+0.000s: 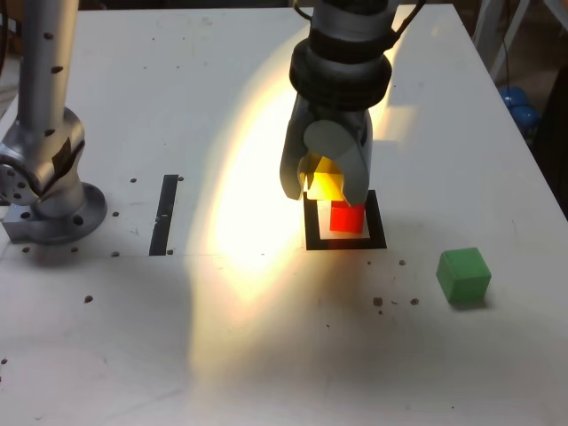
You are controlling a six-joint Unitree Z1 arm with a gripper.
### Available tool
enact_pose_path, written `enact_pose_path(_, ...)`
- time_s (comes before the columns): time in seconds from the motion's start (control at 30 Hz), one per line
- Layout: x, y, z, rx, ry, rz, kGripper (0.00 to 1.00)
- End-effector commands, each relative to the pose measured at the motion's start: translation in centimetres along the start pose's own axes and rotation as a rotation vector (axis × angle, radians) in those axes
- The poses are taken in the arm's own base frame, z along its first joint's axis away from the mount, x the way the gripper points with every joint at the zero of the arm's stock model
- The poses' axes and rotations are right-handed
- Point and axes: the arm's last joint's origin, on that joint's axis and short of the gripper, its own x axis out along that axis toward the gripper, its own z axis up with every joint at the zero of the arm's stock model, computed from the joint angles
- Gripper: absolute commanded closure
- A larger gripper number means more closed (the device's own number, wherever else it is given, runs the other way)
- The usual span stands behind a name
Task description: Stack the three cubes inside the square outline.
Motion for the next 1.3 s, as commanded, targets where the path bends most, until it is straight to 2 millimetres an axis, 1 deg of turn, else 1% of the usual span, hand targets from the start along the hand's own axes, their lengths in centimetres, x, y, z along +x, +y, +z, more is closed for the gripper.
enact_pose_path(0.0,0.1,0.9,0.3,-0.010,0.000,0.001,0.65)
enact_pose_path(0.13,0.6,1.8,0.8,-0.020,0.008,-0.001,0.65)
enact_pose_path(0.4,1.6,2.6,1.9,-0.030,0.022,-0.006,0.65)
enact_pose_path(0.73,2.2,2.7,2.6,-0.030,0.018,-0.014,0.65)
enact_pose_path(1.0,2.4,2.7,2.7,-0.029,0.019,-0.019,0.64)
enact_pose_path(1.03,2.5,2.7,2.7,-0.027,0.019,-0.021,0.61)
enact_pose_path(1.07,2.6,2.7,2.8,-0.024,0.018,-0.024,0.55)
enact_pose_path(1.13,2.9,2.7,2.9,-0.015,0.013,-0.034,0.39)
enact_pose_path(1.17,3.1,2.7,3.0,-0.010,0.012,-0.042,0.26)
enact_pose_path(1.2,3.4,2.7,3.0,-0.007,0.012,-0.049,0.17)
enact_pose_path(1.23,3.6,2.7,3.0,-0.005,0.013,-0.056,0.10)
enact_pose_path(1.27,3.8,2.8,3.0,-0.005,0.014,-0.061,0.05)
